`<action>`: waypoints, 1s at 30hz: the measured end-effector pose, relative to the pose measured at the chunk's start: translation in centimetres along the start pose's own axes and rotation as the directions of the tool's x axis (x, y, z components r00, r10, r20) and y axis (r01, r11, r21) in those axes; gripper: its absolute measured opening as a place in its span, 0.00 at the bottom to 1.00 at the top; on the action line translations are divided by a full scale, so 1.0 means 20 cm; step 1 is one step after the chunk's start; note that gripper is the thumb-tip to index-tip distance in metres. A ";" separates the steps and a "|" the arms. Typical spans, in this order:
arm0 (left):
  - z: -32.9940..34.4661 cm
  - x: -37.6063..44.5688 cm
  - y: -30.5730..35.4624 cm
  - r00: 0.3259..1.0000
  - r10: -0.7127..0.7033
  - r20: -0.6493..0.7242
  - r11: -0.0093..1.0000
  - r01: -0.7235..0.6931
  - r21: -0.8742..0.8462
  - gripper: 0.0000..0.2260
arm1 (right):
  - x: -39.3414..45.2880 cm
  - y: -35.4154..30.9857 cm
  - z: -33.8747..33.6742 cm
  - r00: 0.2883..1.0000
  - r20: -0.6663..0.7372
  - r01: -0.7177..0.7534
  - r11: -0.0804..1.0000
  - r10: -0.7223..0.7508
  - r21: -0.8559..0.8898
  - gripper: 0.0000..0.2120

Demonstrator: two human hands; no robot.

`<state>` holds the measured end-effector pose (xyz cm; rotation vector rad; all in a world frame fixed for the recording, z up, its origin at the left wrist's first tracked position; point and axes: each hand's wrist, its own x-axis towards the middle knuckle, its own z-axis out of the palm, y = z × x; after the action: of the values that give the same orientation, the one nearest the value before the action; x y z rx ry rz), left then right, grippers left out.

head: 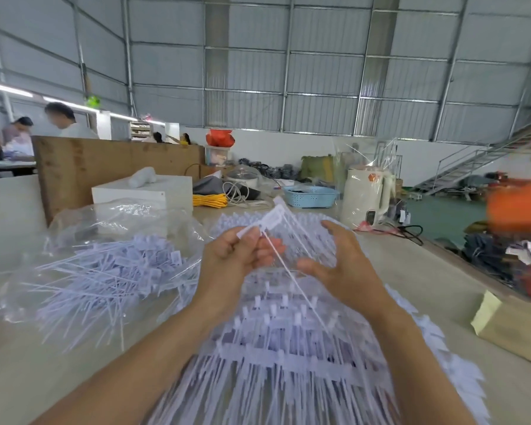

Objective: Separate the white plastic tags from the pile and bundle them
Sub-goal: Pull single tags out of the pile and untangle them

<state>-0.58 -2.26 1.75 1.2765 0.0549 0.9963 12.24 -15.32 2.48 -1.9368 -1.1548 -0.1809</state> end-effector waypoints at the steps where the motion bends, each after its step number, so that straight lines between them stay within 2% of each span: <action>1: 0.01 0.00 0.01 0.999 0.027 0.033 0.999 -0.026 -0.024 0.08 | 0.00 0.02 -0.05 0.997 0.061 -0.044 0.998 0.046 -0.033 0.52; 3: 0.02 -0.01 -0.01 0.997 -0.014 0.076 0.999 0.017 -0.041 0.08 | -0.02 0.03 -0.13 0.935 0.302 -0.152 0.980 0.186 -0.130 0.58; 5: 0.02 -0.04 -0.06 0.978 -0.179 0.107 0.984 0.178 0.015 0.07 | -0.05 0.02 -0.18 0.785 0.526 -0.226 0.942 0.327 -0.248 0.63; 6: 0.01 -0.05 -0.08 0.949 -0.289 0.124 0.957 0.284 0.057 0.07 | -0.07 0.01 -0.18 0.727 0.580 -0.238 0.927 0.368 -0.290 0.63; 7: 0.00 -0.06 -0.11 0.914 -0.382 0.134 0.923 0.373 0.092 0.06 | -0.08 0.00 -0.18 0.706 0.591 -0.243 0.917 0.391 -0.317 0.61; 9: -0.01 -0.07 -0.13 0.895 -0.429 0.123 0.902 0.420 0.099 0.06 | -0.09 -0.05 -0.20 0.738 0.540 -0.233 0.904 0.405 -0.359 0.56; 11: -0.02 -0.06 -0.12 0.940 -0.332 0.081 0.943 0.328 0.061 0.07 | -0.13 -0.12 -0.24 0.764 0.491 -0.193 0.875 0.418 -0.445 0.53; 13: -0.02 -0.04 -0.10 0.967 -0.252 0.031 0.968 0.251 0.020 0.08 | -0.21 -0.19 -0.26 0.754 0.470 -0.165 0.824 0.460 -0.542 0.51; 16: -0.03 -0.03 -0.08 0.968 -0.246 -0.054 0.969 0.246 -0.005 0.08 | -0.33 -0.22 -0.16 0.663 0.502 -0.207 0.781 0.555 -0.589 0.48; 18: -0.04 -0.02 -0.09 0.958 -0.267 -0.104 0.963 0.267 -0.013 0.09 | -0.39 -0.21 -0.05 0.585 0.492 -0.242 0.718 0.645 -0.653 0.45; 19: -0.05 -0.02 -0.08 0.954 -0.277 -0.119 0.961 0.276 -0.025 0.09 | -0.41 -0.21 0.00 0.570 0.464 -0.239 0.677 0.678 -0.696 0.45; 22: -0.06 -0.01 -0.08 0.955 -0.268 -0.127 0.964 0.265 -0.037 0.10 | -0.43 -0.18 0.04 0.632 0.389 -0.190 0.621 0.670 -0.760 0.43; 26: -0.06 0.02 -0.03 0.972 -0.211 -0.106 0.977 0.209 -0.033 0.10 | -0.38 -0.08 0.04 0.699 0.394 -0.145 0.657 0.597 -0.740 0.38; 30: -0.06 0.06 0.10 0.993 -0.118 0.007 0.974 0.117 -0.194 0.11 | -0.32 0.00 0.03 0.720 0.438 -0.073 0.687 0.539 -0.723 0.36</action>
<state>-1.72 -0.63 3.40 1.0798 0.0353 0.8808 8.48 -19.09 -1.19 -2.9843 -1.2068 0.3429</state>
